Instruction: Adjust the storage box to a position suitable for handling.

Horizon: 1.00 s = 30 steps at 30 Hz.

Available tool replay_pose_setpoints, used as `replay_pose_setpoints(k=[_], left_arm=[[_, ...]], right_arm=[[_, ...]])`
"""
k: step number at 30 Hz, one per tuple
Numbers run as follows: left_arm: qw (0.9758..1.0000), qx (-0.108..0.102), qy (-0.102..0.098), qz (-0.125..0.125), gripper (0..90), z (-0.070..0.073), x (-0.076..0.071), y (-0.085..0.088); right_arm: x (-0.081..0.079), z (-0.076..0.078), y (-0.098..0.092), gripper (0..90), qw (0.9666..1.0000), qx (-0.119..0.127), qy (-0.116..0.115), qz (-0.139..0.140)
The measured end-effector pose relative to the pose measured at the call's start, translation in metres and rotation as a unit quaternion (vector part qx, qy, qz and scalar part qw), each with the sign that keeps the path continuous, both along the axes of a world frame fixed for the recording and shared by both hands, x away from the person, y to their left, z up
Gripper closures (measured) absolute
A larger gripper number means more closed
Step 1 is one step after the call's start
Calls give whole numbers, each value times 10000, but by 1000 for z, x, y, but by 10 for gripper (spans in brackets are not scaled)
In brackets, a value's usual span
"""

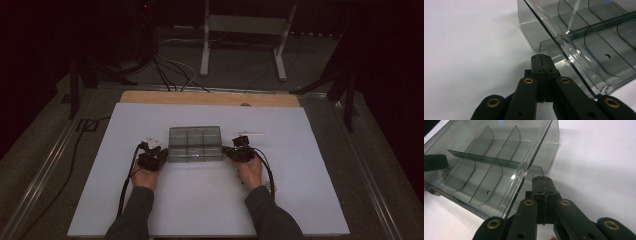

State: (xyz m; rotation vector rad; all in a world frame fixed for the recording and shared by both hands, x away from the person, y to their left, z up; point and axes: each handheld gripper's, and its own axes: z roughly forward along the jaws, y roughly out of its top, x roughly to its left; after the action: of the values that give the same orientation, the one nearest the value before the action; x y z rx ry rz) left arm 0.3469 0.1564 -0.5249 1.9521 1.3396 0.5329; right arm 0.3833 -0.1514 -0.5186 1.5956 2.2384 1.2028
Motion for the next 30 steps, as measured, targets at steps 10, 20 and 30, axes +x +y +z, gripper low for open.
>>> replay_pose_setpoints(k=[10,20,30], left_arm=[[9997,33,-48,-237,900,2,-24,-13],[9984,-10,-16,-557,900,3,-43,-29],[9975,-16,37,-704,900,4,-51,-42]], right_arm=[[-23,3,-14,900,9999,-162,20,-45],[-49,11,-28,900,9982,-600,52,-42],[-64,11,-47,900,9982,-582,96,-79]])
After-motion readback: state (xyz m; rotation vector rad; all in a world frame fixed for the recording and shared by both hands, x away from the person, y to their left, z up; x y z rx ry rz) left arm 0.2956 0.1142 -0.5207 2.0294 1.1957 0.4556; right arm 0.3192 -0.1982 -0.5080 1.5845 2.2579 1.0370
